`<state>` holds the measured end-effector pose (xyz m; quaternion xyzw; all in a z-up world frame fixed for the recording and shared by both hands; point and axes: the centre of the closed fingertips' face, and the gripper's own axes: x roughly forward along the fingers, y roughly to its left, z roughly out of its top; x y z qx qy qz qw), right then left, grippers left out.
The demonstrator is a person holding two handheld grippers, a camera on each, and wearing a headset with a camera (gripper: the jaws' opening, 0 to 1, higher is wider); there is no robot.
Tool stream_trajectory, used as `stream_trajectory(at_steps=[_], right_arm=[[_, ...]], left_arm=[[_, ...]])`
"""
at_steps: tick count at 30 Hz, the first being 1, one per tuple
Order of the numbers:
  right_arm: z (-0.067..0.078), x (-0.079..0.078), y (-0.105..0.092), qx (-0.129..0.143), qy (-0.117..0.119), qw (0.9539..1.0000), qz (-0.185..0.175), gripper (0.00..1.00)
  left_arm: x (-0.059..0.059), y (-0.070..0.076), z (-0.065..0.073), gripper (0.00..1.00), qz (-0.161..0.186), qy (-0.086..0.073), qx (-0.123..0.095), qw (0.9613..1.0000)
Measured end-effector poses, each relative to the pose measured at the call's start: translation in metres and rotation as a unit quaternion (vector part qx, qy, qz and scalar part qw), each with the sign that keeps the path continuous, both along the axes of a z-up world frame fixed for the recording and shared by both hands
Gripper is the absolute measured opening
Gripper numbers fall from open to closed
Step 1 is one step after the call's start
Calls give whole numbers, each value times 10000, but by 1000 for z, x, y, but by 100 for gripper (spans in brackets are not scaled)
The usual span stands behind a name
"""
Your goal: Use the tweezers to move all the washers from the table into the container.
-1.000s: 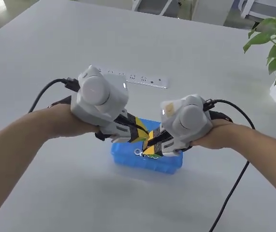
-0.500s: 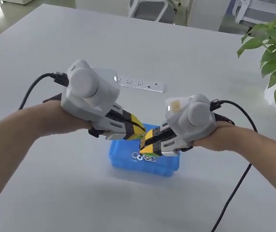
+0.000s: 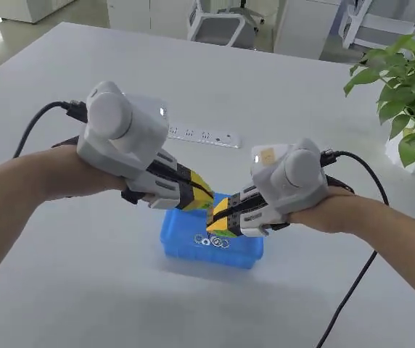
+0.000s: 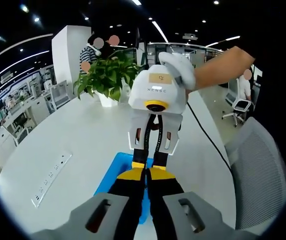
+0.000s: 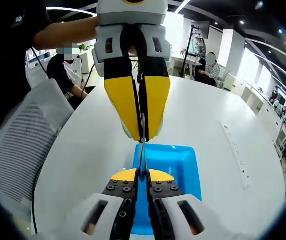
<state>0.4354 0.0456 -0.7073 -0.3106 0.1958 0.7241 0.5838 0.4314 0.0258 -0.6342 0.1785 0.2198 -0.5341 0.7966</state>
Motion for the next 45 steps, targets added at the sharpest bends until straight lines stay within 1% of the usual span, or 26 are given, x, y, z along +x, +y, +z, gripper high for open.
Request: stream_trajectory(at_steps=[8,11,13,18,22,25,30,32,38,45], right_arm=[[4,-14,-6,26,31,10000,-25,7],[6,-19,-7,71,19,10000,-19,10],[8,-19,-7,95,-49,9999,-16,10],[12,-21,-6,161,-86,9998,-8,12],[15,-23,-4,216,-60,9997,13,13],[14,-23,-4,189,-111,9998,36,12],[15,-23,-3,230,-117,9997,18,10],[16,-23,-3,222,-136,9997,13,8],[16,-29,-7,102,-90,9999,-2,7],[9,-36,-15,-107,-192,9998,31,7]], left_arm=[[-14,-4,2,5,-212,23,99,9997],[-17,-5,3,5,-275,30,131,9995],[-18,-6,5,5,-294,15,156,9994],[-18,-7,8,5,-311,13,161,9994],[-18,-9,11,5,-325,-12,121,9994],[-19,-11,14,5,-353,-26,101,9993],[-20,-9,16,5,-361,-40,115,9993],[-20,-8,17,5,-355,-45,115,9993],[-26,-8,16,5,-449,12,141,9989],[-37,-7,6,5,-554,79,283,9980]])
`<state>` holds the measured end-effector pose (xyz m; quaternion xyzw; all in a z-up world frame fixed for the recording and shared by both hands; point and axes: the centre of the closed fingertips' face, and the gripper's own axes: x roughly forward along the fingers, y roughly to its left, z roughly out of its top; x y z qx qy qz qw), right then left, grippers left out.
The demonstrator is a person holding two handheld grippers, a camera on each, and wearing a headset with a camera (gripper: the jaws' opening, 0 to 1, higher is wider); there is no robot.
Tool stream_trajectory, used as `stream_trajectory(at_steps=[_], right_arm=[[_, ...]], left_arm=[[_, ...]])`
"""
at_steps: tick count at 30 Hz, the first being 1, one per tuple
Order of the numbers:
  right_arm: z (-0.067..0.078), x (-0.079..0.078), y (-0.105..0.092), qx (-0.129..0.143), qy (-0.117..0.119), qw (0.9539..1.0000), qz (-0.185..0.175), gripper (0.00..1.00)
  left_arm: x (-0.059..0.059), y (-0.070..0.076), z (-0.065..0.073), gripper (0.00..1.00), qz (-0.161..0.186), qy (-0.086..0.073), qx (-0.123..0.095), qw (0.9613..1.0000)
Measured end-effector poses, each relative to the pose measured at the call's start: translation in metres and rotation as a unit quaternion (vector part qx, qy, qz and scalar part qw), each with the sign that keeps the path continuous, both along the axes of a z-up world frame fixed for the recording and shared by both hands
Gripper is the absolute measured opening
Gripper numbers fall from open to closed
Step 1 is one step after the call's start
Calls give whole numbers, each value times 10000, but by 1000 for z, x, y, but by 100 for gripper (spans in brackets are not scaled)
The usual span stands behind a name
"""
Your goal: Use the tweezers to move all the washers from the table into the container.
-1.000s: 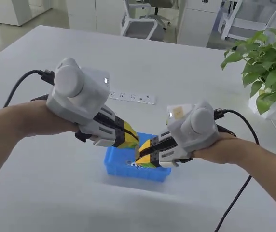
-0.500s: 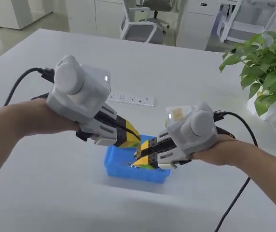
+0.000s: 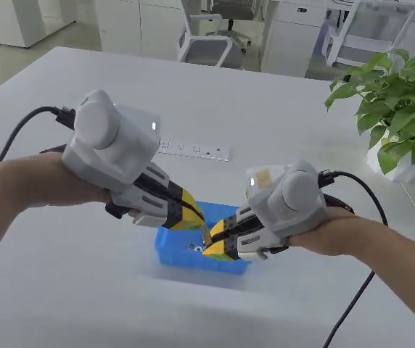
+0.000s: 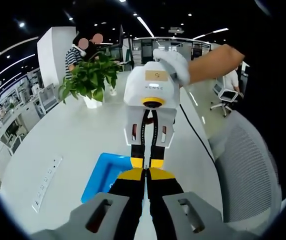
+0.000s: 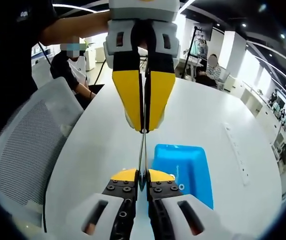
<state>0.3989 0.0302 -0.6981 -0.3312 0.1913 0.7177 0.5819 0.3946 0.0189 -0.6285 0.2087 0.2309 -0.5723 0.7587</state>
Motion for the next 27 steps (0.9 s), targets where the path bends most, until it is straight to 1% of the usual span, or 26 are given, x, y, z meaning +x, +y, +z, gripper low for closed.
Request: stream_trajectory(at_steps=[4,7,10,11,12,15,20,24,27], right_arm=[[-6,-4,-5,-181,-112,9997,73,7],[-10,-7,-8,-297,-152,9994,120,7],[-14,-10,-10,-400,-170,9989,163,7],[-15,-11,-11,-432,-173,9988,173,7],[-17,-12,-12,-482,-173,9985,190,7],[-21,-13,-14,-585,-216,9977,247,7],[-28,-17,-15,-776,-283,9960,334,7],[-35,-20,-16,-871,-299,9951,368,7],[-39,-22,-16,-900,-297,9949,356,7]], left_arm=[[-6,3,-9,5,-24,64,83,9999],[-10,5,-17,5,-39,89,179,9998],[-14,7,-23,5,-34,142,224,9996],[-14,8,-26,5,-34,156,272,9995],[-16,10,-32,5,-54,180,384,9991],[-20,13,-42,5,-78,217,548,9982],[-25,18,-59,5,-152,276,889,9955],[-27,19,-69,5,-159,334,993,9944],[-28,22,-81,5,-201,345,1185,9922]])
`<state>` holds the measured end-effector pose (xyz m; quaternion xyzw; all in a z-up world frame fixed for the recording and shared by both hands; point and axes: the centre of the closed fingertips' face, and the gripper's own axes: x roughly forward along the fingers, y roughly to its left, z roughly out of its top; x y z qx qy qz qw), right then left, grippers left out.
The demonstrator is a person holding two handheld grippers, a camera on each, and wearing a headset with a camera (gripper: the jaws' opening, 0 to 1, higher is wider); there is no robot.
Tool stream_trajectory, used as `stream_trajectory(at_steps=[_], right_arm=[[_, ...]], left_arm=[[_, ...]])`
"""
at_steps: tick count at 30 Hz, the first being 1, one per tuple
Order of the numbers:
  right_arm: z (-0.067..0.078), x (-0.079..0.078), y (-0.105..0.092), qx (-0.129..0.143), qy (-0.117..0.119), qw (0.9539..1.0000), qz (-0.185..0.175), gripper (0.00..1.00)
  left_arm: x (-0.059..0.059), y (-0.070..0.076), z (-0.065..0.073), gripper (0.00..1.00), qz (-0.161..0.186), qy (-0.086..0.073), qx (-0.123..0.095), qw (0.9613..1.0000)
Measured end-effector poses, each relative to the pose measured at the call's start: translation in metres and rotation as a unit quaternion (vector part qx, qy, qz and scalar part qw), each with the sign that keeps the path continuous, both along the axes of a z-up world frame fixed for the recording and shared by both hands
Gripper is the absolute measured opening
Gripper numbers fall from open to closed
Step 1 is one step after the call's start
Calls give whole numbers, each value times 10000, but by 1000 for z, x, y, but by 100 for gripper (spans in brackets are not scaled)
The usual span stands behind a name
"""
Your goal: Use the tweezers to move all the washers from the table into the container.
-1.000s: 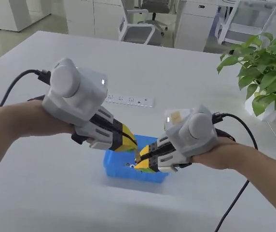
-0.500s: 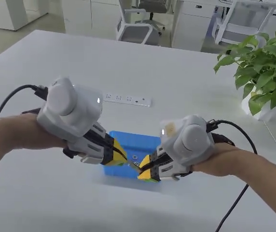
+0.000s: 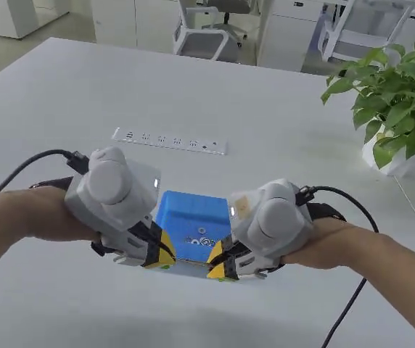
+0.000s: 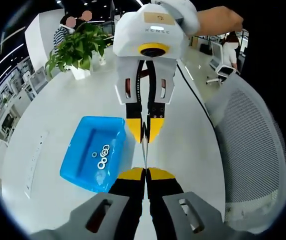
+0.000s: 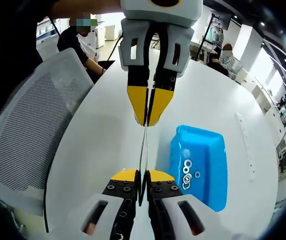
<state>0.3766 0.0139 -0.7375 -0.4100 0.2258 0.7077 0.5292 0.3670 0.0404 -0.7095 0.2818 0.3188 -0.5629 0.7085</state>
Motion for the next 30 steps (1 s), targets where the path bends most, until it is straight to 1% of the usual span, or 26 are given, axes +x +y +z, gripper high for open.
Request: stream_trajectory(at_steps=[2,6,10,15,16,19,21,23,24,30], right_arm=[[-4,-1,0,-2,10,10000,-37,7],[-13,-4,0,-67,16,10000,-63,7],[-23,-6,-1,-119,9,9999,-97,7],[-33,-7,-1,-164,97,9996,-225,8],[-36,-7,-1,-174,145,9994,-279,8],[-40,-9,-1,-187,168,9991,-331,8],[-44,-10,-1,-191,153,9990,-363,8],[-48,-11,-2,-219,173,9988,-393,8],[-50,-11,-3,-227,143,9988,-416,8],[-57,-12,-6,-255,169,9984,-485,9]], left_arm=[[0,2,-9,5,-14,15,111,9999],[-3,2,-22,5,-52,42,274,9996],[-2,3,-35,5,-78,50,379,9992],[-1,5,-47,5,-125,55,498,9987],[-1,6,-49,5,-130,64,512,9986],[-1,6,-56,5,-164,79,561,9983],[-1,6,-61,5,-203,76,613,9979],[-2,5,-65,5,-228,111,641,9976],[-2,4,-67,5,-236,106,651,9975],[-5,1,-75,5,-216,201,631,9976]])
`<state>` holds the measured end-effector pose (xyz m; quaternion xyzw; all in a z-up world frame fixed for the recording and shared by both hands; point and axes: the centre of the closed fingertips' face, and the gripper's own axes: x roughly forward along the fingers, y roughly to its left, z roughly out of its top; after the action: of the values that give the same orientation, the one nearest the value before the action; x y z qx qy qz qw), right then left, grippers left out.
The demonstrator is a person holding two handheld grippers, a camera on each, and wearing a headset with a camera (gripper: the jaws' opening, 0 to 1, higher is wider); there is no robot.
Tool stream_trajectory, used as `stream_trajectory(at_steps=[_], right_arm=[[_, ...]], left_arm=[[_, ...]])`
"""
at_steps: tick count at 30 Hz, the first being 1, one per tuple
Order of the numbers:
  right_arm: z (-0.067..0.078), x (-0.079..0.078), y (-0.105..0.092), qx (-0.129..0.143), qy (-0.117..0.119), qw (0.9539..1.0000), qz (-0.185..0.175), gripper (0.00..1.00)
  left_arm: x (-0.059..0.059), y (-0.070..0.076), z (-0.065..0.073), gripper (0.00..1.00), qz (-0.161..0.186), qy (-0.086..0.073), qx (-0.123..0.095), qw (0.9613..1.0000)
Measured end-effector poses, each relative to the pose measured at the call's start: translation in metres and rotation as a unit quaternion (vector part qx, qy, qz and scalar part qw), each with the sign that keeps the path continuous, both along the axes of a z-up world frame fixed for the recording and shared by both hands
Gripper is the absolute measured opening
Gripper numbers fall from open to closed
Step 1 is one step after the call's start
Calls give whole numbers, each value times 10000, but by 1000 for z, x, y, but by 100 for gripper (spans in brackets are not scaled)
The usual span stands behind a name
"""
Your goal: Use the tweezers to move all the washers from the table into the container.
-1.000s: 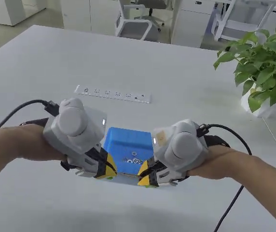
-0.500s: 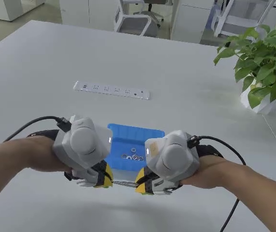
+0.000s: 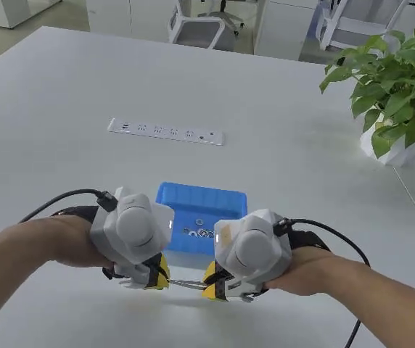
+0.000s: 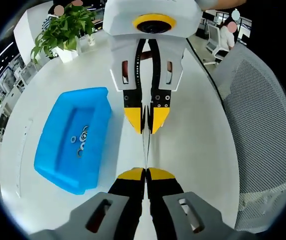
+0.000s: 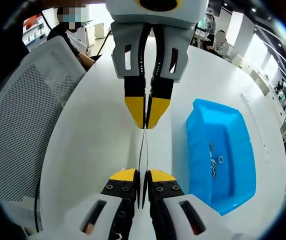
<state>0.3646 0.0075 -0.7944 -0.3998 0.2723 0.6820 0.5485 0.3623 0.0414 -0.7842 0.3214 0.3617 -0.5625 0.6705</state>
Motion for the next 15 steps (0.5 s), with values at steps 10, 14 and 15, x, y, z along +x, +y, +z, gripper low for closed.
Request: stream_trajectory(at_steps=[10,14,15], right_arm=[[-6,-5,3,-17,92,10000,-6,11],[-8,-5,2,-43,82,10000,-3,11],[-8,-5,1,-52,70,10000,7,11]], left_arm=[[-6,4,-8,5,13,146,58,9999],[-8,7,-13,5,34,196,106,9997],[-8,8,-13,5,28,203,120,9997]])
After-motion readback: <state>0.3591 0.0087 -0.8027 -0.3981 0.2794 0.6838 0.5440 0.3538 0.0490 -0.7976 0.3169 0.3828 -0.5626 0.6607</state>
